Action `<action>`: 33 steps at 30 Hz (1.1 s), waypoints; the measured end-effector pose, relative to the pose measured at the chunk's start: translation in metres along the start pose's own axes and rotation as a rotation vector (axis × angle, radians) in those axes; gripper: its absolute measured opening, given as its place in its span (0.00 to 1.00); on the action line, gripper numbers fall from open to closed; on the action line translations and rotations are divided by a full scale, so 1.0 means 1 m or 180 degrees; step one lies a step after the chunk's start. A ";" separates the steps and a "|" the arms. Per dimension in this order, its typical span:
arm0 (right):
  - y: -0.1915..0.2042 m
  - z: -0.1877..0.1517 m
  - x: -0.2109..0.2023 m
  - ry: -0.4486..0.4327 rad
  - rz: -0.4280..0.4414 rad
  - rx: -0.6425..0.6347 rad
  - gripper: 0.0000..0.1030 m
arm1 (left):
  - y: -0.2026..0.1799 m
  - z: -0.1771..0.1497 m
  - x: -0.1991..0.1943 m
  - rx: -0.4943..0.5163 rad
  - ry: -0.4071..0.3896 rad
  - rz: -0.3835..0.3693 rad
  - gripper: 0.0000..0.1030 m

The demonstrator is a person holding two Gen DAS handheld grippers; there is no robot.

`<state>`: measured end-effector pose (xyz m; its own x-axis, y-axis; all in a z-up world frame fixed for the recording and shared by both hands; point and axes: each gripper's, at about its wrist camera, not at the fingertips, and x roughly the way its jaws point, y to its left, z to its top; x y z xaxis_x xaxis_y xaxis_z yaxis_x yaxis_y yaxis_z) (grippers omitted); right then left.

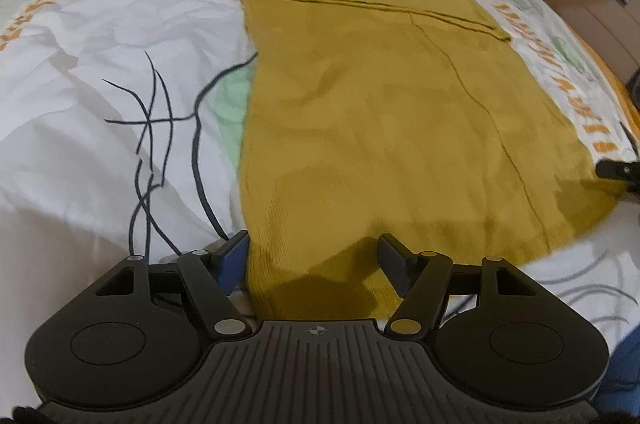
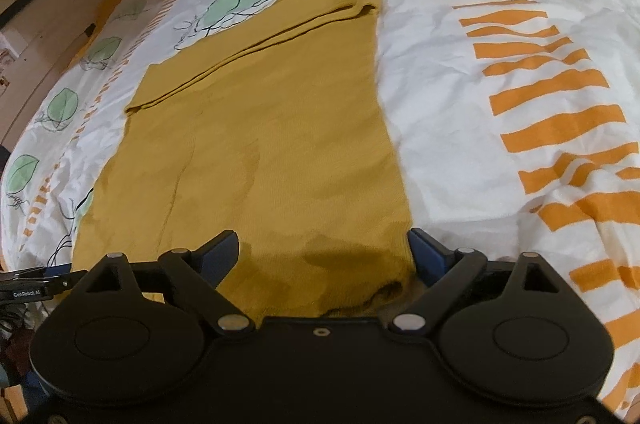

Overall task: Fold small clothes
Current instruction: 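Close the left tool on the hem while the right tool closes on the hem, then lift the hem with both tools and fold it toward the collar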

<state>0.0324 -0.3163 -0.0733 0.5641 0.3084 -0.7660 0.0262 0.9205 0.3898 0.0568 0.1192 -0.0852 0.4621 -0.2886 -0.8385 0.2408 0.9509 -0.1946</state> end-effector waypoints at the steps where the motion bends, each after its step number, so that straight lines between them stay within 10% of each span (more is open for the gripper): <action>1: 0.001 0.000 -0.001 0.0014 0.0020 -0.0006 0.89 | 0.000 -0.001 -0.001 0.0018 0.0017 -0.0017 0.64; 12: -0.011 0.001 -0.015 0.0031 0.0162 0.0180 0.74 | 0.007 -0.005 -0.007 -0.0097 -0.0034 0.0017 0.33; 18: -0.023 -0.002 -0.017 -0.0010 0.0011 0.0374 0.23 | 0.018 -0.007 -0.010 -0.0355 -0.0096 -0.0103 0.07; 33: -0.007 0.023 -0.044 -0.0473 0.0453 0.0525 0.18 | 0.026 0.023 -0.061 -0.0742 -0.0726 -0.0302 0.06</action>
<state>0.0267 -0.3419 -0.0305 0.6864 0.3822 -0.6187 0.0652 0.8150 0.5758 0.0549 0.1590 -0.0274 0.6324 -0.3698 -0.6807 0.1025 0.9109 -0.3996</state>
